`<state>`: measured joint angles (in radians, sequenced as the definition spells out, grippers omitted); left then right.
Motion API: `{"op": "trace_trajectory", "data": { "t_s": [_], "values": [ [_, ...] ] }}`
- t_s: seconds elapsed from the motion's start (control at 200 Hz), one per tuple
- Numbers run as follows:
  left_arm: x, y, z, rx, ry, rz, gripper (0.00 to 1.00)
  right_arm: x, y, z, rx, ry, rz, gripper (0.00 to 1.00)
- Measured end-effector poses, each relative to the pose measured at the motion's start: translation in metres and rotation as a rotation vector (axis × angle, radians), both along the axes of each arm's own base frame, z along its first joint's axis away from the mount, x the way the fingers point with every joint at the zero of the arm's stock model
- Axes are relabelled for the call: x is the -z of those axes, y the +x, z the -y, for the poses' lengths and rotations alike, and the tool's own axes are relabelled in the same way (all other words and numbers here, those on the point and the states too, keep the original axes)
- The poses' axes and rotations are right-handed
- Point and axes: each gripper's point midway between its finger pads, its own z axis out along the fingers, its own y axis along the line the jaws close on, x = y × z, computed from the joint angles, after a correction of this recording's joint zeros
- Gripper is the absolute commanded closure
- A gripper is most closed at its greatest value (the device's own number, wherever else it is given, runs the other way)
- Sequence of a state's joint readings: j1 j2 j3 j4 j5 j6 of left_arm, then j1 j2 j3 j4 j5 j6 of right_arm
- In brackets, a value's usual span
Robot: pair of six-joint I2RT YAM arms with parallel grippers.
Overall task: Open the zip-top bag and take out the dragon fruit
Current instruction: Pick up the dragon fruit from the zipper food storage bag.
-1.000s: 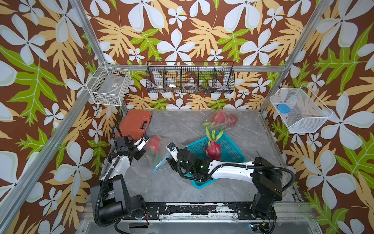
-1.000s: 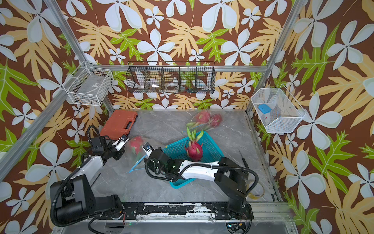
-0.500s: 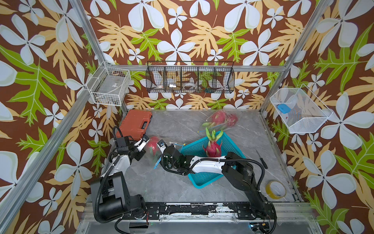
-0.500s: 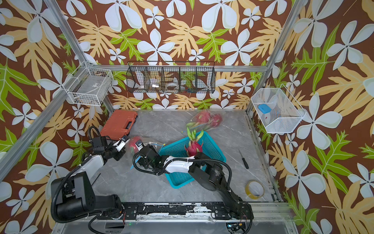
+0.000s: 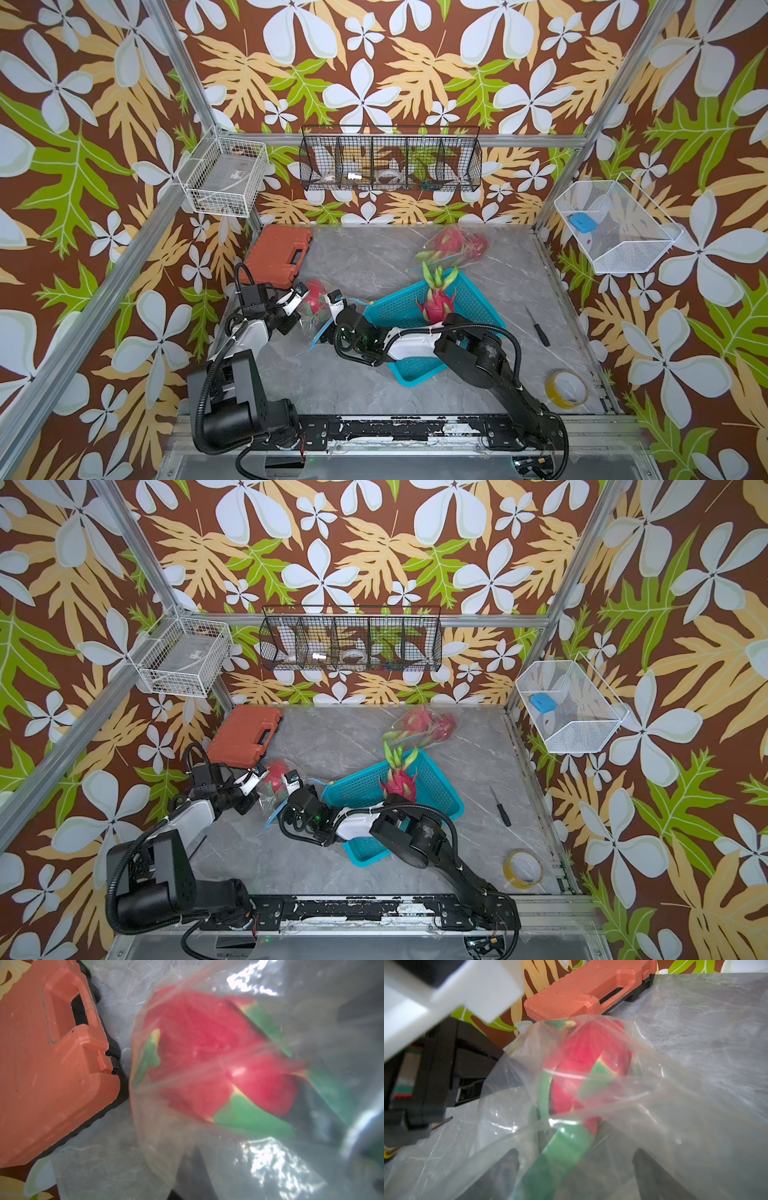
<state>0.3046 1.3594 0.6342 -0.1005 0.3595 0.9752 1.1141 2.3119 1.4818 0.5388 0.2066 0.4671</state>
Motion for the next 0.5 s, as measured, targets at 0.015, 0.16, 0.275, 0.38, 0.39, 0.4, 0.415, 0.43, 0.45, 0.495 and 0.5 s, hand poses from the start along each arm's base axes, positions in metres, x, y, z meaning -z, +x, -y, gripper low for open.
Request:
{"op": "trace_trajectory", "data": {
  "t_s": [0.015,0.16,0.275,0.38,0.39,0.4,0.415,0.43,0.45,0.495,0.5],
  "values": [
    [0.000,0.000,0.000,0.000,0.000,0.000,1.00,0.000,0.001,-0.002,0.000,0.003,0.000,0.20],
    [0.000,-0.001,0.001,0.005,0.004,0.002,1.00,0.008,0.007,-0.012,0.013,0.023,-0.015,0.37],
    [0.002,-0.003,0.001,0.009,0.006,-0.006,1.00,0.010,0.012,-0.018,0.034,0.044,-0.026,0.61],
    [0.005,-0.007,0.001,0.012,0.010,-0.026,1.00,0.011,0.015,-0.010,0.058,0.039,-0.033,0.76],
    [0.005,-0.007,0.001,0.012,0.010,-0.027,1.00,0.011,0.015,-0.008,0.058,0.037,-0.034,0.77],
    [0.005,-0.007,0.001,0.012,0.010,-0.028,1.00,0.011,0.015,-0.007,0.060,0.037,-0.035,0.78],
    [0.006,-0.007,0.001,0.012,0.010,-0.028,1.00,0.011,0.015,-0.006,0.062,0.036,-0.037,0.80],
    [0.006,-0.007,0.001,0.012,0.010,-0.028,1.00,0.011,0.015,-0.004,0.065,0.033,-0.037,0.81],
    [0.006,-0.007,0.001,0.011,0.010,-0.029,1.00,0.011,0.014,-0.002,0.066,0.031,-0.037,0.83],
    [0.006,-0.007,0.000,0.009,0.013,-0.031,1.00,0.009,0.011,0.002,0.065,0.026,-0.039,0.87],
    [0.006,-0.007,0.000,0.009,0.014,-0.031,1.00,0.009,0.011,0.002,0.064,0.026,-0.039,0.88]
  ]
}}
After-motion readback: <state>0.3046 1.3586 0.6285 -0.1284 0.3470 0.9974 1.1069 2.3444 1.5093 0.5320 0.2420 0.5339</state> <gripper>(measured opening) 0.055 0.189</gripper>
